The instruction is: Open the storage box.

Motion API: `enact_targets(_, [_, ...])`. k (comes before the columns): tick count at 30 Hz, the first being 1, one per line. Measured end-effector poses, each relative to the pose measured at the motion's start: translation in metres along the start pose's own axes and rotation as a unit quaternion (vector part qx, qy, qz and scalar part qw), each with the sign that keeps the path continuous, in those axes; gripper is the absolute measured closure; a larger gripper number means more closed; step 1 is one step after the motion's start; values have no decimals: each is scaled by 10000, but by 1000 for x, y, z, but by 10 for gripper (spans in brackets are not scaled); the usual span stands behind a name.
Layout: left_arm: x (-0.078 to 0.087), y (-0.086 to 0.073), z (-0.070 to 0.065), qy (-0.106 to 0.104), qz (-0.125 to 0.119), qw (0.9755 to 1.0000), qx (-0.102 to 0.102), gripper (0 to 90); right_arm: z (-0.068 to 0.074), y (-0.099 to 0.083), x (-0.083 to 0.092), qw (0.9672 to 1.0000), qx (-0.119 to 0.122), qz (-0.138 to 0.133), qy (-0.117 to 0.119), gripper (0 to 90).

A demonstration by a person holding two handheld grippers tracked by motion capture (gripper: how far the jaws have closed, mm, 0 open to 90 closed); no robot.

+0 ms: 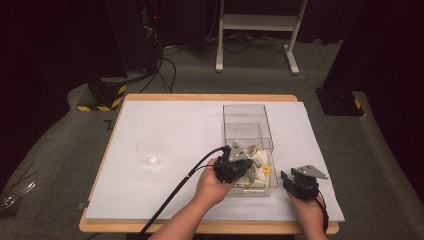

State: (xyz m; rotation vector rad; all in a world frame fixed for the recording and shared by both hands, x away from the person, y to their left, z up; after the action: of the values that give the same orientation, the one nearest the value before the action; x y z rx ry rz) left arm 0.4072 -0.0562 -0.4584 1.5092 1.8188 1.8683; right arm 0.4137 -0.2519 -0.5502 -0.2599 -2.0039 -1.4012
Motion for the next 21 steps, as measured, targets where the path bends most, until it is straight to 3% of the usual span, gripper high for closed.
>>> enact_targets(8, [12,5,6,-172,-370,9990,192,885,0,0,0,10000,1,0,-7,564])
enact_targets(21, [30,15,11,-113,-708,9971,236,885,0,0,0,10000,24,4,-4,564])
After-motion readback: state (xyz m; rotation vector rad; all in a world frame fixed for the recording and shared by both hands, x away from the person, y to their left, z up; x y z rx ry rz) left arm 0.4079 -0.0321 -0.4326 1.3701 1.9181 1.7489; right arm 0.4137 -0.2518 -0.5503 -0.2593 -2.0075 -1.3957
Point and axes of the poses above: each handheld gripper's, and its own axes: x roughly backward along the jaws, y roughly out of its top, z roughly to its left, the point moved 8 cm from there along -x, roughly forward along the jaws, and after that the axes turned 13 degrees about x, right-handed, at the moved point
